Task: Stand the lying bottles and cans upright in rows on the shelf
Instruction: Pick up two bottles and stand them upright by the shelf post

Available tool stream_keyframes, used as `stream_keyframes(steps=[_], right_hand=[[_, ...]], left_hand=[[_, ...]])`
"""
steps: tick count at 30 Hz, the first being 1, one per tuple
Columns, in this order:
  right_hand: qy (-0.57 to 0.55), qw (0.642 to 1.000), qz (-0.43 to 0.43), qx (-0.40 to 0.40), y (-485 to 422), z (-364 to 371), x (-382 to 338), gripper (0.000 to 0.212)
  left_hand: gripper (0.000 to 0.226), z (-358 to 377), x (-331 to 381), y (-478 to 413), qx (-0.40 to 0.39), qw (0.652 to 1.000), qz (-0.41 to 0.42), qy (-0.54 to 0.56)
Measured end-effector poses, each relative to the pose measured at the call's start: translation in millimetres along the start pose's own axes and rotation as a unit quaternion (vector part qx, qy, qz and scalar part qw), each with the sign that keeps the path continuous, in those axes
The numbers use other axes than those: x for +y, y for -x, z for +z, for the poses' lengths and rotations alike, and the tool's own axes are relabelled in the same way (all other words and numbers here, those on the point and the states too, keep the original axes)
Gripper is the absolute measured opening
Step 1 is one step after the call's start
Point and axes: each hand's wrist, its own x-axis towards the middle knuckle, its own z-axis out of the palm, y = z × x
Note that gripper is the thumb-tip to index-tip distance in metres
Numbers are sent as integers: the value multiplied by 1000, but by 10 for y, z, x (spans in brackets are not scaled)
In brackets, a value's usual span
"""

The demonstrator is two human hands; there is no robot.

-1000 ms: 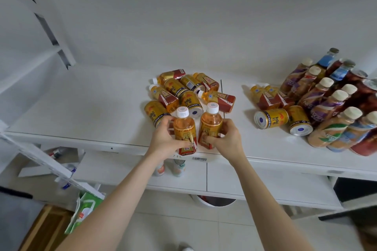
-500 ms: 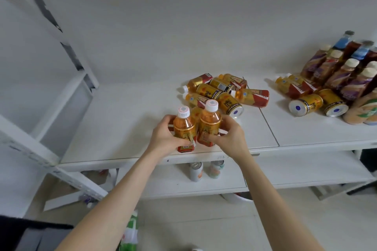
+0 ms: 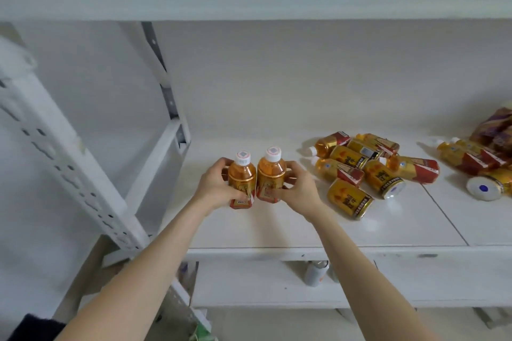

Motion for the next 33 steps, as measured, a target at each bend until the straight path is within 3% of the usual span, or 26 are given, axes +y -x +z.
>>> stream_keyframes(steps=[7,16,25,33], right_hand=[[-20,999,38,-18,-436,652,-20,62],[-13,998,48,-48,-1106,948,210,60],[-39,997,27,-65,-1527,1145,282,61],[3,997,21,-68,-1581,1243,274,69]], left_hand=[[75,-397,-402,-484,20,1000,-22,-3],[71,-418,-711,-1144,52,997,-39,38],[69,-469,-849,-1601,7,993,-26,117],[77,-421,-909,-1664,13,996,-7,92]])
